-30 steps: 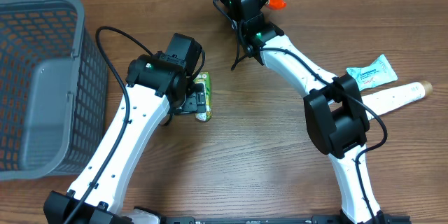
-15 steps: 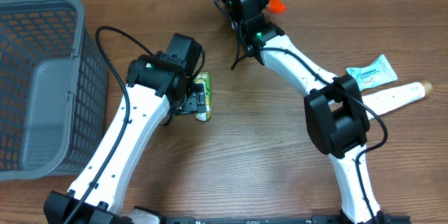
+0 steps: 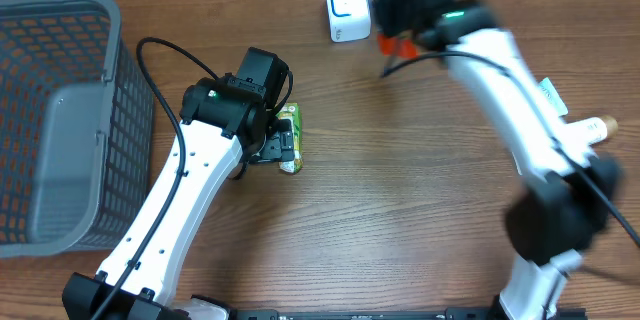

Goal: Scan the item barcode
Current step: 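Carry the spaghetti pack to the right side and set it down, then move the right gripper to the green drink box held by left gripper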

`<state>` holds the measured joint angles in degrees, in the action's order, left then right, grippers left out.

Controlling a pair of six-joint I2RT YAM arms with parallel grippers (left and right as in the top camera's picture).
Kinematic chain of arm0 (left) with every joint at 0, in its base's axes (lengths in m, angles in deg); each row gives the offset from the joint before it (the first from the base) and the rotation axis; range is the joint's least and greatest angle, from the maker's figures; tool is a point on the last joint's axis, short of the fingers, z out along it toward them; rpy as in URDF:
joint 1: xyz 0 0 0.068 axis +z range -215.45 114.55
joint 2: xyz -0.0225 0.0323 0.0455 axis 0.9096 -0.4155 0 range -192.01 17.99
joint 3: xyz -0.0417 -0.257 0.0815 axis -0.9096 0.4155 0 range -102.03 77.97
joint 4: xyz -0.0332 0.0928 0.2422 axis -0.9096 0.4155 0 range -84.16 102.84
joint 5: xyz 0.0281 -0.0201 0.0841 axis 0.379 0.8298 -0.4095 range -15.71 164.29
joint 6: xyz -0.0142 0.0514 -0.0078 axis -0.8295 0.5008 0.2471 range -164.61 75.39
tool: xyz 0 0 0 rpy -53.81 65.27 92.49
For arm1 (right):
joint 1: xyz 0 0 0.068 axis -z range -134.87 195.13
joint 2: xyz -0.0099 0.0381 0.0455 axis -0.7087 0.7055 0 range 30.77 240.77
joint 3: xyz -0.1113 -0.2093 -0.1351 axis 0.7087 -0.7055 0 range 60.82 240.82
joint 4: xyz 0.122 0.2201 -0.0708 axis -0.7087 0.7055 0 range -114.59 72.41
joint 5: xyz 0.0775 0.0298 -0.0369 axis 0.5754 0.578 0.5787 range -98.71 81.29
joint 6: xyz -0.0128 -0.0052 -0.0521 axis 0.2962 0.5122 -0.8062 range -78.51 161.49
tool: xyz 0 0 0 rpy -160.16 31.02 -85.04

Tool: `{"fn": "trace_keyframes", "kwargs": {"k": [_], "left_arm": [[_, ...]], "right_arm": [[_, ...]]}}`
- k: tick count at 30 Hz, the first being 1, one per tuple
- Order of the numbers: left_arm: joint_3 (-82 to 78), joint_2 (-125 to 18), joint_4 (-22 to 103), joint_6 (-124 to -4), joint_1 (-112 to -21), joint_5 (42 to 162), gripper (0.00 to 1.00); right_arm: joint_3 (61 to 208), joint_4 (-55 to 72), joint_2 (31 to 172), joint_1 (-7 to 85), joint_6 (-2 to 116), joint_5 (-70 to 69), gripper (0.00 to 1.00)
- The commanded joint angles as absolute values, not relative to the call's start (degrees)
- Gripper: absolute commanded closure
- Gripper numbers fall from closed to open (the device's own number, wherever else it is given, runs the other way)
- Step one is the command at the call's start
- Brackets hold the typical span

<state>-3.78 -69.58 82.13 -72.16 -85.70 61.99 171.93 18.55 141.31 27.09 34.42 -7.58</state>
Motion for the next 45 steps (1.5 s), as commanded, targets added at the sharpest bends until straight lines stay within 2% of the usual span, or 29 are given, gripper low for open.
{"fn": "trace_keyframes", "kwargs": {"k": [1, 3, 6, 8, 13, 22, 23, 24, 25, 26, 27, 28, 30, 36, 38, 45], "left_arm": [[-3.76, -69.82, 82.05, -73.38, -85.72, 61.25, 0.00], [-3.76, -69.82, 82.05, -73.38, -85.72, 61.23, 0.00], [-3.76, -69.82, 82.05, -73.38, -85.72, 61.23, 0.01], [-3.76, -69.82, 82.05, -73.38, -85.72, 61.23, 0.01], [-3.76, -69.82, 82.05, -73.38, -85.72, 61.23, 0.01], [-3.76, -69.82, 82.05, -73.38, -85.72, 61.25, 0.01], [-3.76, -69.82, 82.05, -73.38, -85.72, 61.25, 0.01], [-3.76, -69.82, 82.05, -73.38, -85.72, 61.23, 0.01], [-3.76, -69.82, 82.05, -73.38, -85.72, 61.23, 0.00], [-3.76, -69.82, 82.05, -73.38, -85.72, 61.25, 0.00], [-3.76, -69.82, 82.05, -73.38, -85.72, 61.25, 0.01], [-3.76, -69.82, 82.05, -73.38, -85.72, 61.23, 0.01], [-3.76, -69.82, 82.05, -73.38, -85.72, 61.25, 0.00], [-3.76, -69.82, 82.05, -73.38, -85.72, 61.23, 0.00], [-3.76, -69.82, 82.05, -73.38, -85.72, 61.25, 0.00], [-3.76, -69.82, 82.05, -73.38, -85.72, 61.23, 0.01]], "right_arm": [[174.49, 24.14, 129.81, 34.43, 54.90, 5.11, 0.96], [174.47, 33.45, 128.13, 40.05, 64.80, 6.21, 0.96], [172.92, 42.44, 128.20, 46.70, 67.36, 6.01, 0.96], [168.50, 43.00, 128.20, 50.63, 67.97, 5.95, 0.96], [153.73, 35.77, 128.22, 58.96, 69.43, 7.26, 0.96], [131.56, 12.71, 128.24, 69.80, 76.06, 9.55, 0.96], [131.06, 12.08, 128.24, 70.04, 76.03, 9.62, 0.90], [130.80, 11.86, 128.24, 70.21, 75.99, 9.62, 0.74], [130.82, 11.88, 128.22, 70.28, 75.38, 10.03, 0.52], [130.93, 11.86, 128.15, 70.28, 72.97, 11.80, 0.39], [131.41, 11.90, 128.09, 69.99, 69.80, 15.28, 0.18], [131.78, 12.12, 127.93, 69.67, 69.02, 16.28, 0.13], [132.68, 13.06, 127.10, 68.84, 67.68, 17.14, 0.08], [139.30, 21.06, 122.84, 63.50, 62.74, 17.33, 0.03], [141.01, 22.55, 121.92, 60.25, 61.98, 17.35, 0.00], [141.29, 17.91, 124.76, 42.85, 61.98, 19.89, 0.00]]}}
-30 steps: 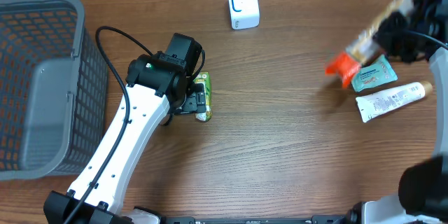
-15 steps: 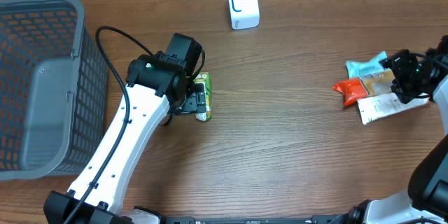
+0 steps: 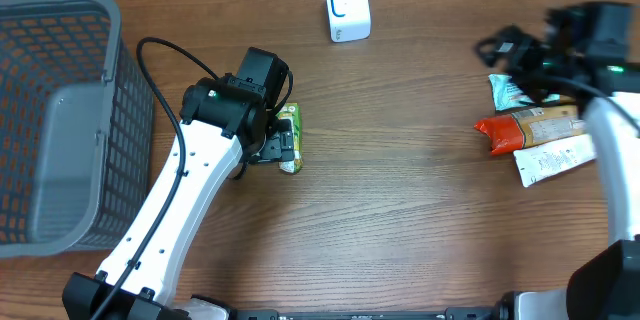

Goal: Scan the item barcode
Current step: 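Move the right gripper to the green drink box held by left gripper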

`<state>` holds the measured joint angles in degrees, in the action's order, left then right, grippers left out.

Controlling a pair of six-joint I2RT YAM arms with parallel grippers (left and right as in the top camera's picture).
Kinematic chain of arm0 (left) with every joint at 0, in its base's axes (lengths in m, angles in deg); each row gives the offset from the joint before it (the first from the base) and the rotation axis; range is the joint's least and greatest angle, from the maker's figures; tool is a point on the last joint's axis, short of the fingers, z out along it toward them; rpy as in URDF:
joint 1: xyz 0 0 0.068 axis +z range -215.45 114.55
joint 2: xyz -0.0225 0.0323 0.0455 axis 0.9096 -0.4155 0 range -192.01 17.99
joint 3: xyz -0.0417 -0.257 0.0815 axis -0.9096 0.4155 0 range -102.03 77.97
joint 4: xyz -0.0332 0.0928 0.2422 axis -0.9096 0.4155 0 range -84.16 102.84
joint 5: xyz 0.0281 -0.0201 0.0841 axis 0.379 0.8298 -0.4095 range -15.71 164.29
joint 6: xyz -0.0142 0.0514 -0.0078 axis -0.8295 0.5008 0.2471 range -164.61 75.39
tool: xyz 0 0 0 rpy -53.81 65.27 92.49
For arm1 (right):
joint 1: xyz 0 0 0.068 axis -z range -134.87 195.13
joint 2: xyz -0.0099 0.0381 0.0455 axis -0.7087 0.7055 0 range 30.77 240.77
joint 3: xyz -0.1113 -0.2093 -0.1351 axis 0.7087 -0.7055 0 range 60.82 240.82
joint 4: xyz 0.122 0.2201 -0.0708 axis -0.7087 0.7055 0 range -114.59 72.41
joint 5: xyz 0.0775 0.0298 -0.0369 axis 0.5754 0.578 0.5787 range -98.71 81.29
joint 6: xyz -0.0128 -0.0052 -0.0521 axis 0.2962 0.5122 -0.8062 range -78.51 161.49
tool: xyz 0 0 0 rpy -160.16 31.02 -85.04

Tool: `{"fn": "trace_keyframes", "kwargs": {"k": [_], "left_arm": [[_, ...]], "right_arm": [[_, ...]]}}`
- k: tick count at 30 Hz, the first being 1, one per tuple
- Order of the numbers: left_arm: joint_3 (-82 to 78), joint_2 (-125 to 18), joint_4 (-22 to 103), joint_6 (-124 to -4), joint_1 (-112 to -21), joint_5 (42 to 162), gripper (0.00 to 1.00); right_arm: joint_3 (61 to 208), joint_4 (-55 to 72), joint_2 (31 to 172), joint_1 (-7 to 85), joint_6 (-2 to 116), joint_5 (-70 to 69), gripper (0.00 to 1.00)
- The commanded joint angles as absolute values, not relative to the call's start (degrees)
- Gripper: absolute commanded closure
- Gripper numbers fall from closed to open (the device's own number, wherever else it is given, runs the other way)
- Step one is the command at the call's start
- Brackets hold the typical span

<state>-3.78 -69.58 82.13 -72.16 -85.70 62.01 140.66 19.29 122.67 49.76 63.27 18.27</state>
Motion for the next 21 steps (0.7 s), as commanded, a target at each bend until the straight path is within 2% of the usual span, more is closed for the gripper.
{"fn": "trace_keyframes", "kwargs": {"k": [1, 9, 17, 21], "left_arm": [[-3.76, -69.82, 82.05, -73.38, -85.72, 61.23, 0.00], [-3.76, -69.82, 82.03, -73.38, -85.72, 61.25, 0.00], [-3.76, -69.82, 82.05, -73.38, -85.72, 61.23, 0.01], [-3.76, -69.82, 82.05, -73.38, -85.72, 61.23, 0.01]], "right_arm": [[141.29, 16.49, 125.94, 39.92, 61.98, 19.89, 0.00], [141.31, 3.16, 137.27, 21.60, 61.02, 19.85, 0.00], [141.31, -4.62, 145.40, 13.52, 62.70, 19.41, 0.00], [141.31, -5.82, 148.35, 10.00, 64.21, 16.37, 0.04]]}}
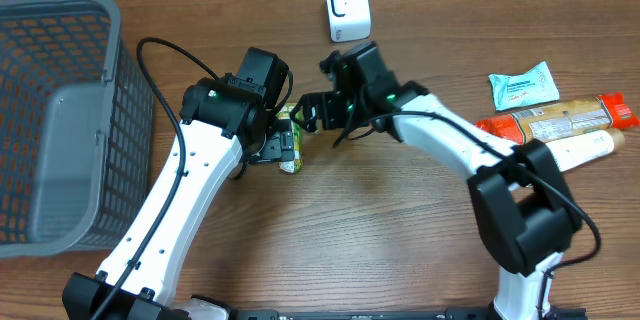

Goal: Scan the item barcode
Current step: 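Move the right gripper to the green drink box held by left gripper, then grasp the green drink box with right gripper and lift it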

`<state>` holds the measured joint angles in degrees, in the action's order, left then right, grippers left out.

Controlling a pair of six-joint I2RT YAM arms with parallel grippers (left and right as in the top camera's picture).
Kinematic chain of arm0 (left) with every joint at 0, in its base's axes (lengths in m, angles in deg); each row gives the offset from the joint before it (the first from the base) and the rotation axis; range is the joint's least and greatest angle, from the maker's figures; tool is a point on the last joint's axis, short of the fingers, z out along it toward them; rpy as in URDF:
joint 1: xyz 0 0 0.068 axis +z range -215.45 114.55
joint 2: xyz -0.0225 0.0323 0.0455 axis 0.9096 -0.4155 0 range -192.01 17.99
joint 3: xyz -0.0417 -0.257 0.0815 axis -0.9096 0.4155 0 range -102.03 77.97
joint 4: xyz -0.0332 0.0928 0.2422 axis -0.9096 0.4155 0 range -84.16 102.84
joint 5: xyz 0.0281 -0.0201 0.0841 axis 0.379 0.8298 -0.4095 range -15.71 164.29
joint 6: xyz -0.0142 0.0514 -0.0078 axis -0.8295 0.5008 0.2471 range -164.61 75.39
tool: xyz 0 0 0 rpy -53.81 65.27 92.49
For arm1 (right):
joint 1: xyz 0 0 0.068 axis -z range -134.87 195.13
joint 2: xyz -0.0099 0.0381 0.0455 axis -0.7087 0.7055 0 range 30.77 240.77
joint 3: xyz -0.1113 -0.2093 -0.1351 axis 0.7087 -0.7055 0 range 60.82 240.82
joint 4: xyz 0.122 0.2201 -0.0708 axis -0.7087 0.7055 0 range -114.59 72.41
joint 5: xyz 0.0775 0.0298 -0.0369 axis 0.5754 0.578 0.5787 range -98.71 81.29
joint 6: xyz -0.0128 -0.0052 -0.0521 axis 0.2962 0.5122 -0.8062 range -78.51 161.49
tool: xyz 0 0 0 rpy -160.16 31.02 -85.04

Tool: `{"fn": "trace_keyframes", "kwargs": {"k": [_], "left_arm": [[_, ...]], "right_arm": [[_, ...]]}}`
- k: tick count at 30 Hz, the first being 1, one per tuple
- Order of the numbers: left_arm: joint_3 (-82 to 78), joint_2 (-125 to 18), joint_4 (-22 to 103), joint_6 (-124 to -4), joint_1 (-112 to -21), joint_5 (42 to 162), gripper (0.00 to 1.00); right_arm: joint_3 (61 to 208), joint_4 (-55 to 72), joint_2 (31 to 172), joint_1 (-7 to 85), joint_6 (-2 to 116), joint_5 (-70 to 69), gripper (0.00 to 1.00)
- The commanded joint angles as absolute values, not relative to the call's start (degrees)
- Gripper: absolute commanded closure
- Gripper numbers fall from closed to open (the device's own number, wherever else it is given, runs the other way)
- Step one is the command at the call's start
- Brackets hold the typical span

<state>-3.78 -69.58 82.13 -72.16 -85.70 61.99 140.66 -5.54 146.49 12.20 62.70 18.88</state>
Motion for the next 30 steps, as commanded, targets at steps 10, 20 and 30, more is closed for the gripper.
{"fn": "trace_keyframes", "kwargs": {"k": [10, 20, 30], "left_arm": [[-3.76, -69.82, 82.03, -73.38, -85.72, 61.23, 0.01], [-3.76, -69.82, 82.05, -73.38, -85.72, 61.23, 0.00], [-3.76, -69.82, 82.05, -73.38, -85.72, 61.25, 0.00]], "right_arm": [[141.03, -3.11, 150.95, 5.93, 66.68, 12.72, 0.08], [139.80, -2.33, 152.59, 3.83, 67.27, 12.26, 0.18], [139.67, -3.27, 154.71, 3.40, 70.46, 12.37, 0.66]]}}
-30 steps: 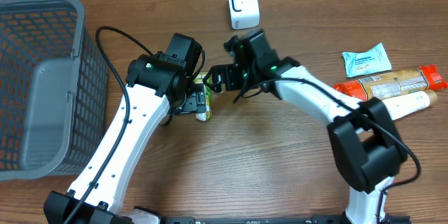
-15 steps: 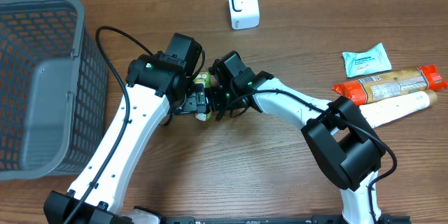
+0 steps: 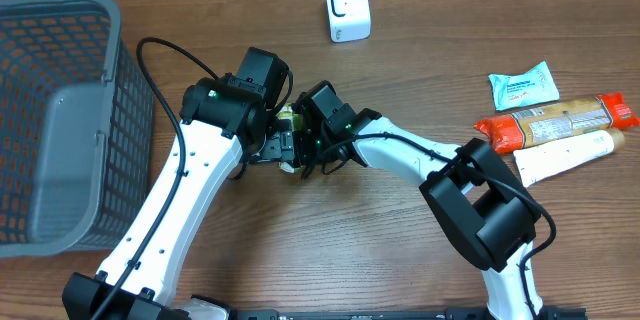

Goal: Scan the item barcode
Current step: 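Grasp the green drink box with right gripper and lift it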

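Note:
A green and yellow packet (image 3: 290,116) lies near the table's middle, mostly covered by both grippers. My left gripper (image 3: 284,146) is shut across the packet's middle. My right gripper (image 3: 306,144) has reached in from the right and sits against the same packet, but its jaws are hidden by its own body. The white barcode scanner (image 3: 347,7) stands upright at the back edge, well clear of both grippers.
A large grey mesh basket (image 3: 40,30) fills the left side. At the right lie a teal packet (image 3: 523,85), an orange-red package (image 3: 555,118) and a white tube (image 3: 565,155). The right arm stretches across the table's middle.
My right gripper has moved from just above and right of the green packet down to the left, onto the packet beside the left gripper. The left arm and packet have not moved.
The left gripper stayed on the green packet throughout. The right gripper first held an orange-red item up by the scanner. Then it was at the far right, with that package lying among the items there. After that it hovered near the green packet, and now it rests against it.

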`<state>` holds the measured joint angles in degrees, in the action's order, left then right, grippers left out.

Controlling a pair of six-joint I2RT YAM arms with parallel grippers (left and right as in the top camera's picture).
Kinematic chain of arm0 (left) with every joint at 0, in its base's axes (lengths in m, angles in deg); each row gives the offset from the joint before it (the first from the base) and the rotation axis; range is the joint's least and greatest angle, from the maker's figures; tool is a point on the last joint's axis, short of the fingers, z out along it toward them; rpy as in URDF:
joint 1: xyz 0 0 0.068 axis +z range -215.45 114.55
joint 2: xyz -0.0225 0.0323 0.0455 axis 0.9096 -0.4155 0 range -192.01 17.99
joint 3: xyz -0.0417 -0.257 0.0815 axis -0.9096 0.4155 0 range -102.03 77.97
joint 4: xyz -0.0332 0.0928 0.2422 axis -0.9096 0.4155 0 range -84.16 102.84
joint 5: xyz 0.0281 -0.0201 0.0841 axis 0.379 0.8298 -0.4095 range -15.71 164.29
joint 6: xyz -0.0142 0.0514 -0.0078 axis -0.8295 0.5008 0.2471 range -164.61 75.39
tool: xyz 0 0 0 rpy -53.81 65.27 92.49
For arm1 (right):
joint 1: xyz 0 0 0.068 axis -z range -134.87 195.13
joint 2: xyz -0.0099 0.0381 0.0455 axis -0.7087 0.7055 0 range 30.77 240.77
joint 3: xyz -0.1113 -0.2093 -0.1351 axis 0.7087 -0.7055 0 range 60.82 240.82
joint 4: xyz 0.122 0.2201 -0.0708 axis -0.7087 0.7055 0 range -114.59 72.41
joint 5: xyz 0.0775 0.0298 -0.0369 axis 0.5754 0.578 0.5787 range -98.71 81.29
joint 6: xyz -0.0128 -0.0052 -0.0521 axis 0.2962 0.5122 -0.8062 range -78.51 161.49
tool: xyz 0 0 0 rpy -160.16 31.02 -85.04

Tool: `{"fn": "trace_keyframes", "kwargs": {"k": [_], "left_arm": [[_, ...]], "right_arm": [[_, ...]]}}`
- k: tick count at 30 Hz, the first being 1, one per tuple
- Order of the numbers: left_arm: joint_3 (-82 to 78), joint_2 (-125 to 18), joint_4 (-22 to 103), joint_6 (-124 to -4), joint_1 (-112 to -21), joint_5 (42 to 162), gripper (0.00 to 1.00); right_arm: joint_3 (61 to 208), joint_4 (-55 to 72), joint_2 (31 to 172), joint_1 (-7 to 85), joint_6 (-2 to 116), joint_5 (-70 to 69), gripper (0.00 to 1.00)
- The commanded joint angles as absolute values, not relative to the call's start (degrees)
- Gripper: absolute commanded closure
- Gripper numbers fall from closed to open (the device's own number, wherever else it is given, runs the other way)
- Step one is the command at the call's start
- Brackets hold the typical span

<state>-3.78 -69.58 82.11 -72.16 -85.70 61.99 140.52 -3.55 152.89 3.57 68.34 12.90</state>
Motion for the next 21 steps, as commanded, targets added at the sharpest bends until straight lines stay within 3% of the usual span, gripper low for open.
{"fn": "trace_keyframes", "kwargs": {"k": [1, 5, 11, 21], "left_arm": [[-3.76, -69.82, 82.05, -73.38, -85.72, 61.23, 0.00], [-3.76, -69.82, 82.05, -73.38, -85.72, 61.25, 0.00], [-3.76, -69.82, 82.05, -73.38, -85.72, 61.23, 0.00], [-3.76, -69.82, 82.05, -73.38, -85.72, 61.25, 0.00]], "right_arm": [[139.67, -3.11, 154.71, 3.40, 71.33, 12.59, 0.75], [139.69, -2.46, 154.16, 5.08, 71.71, 16.76, 0.96], [139.69, -1.06, 150.29, 12.75, 66.68, 30.71, 0.96], [139.69, 12.16, 141.20, 28.14, 36.19, 67.80, 0.96]]}}
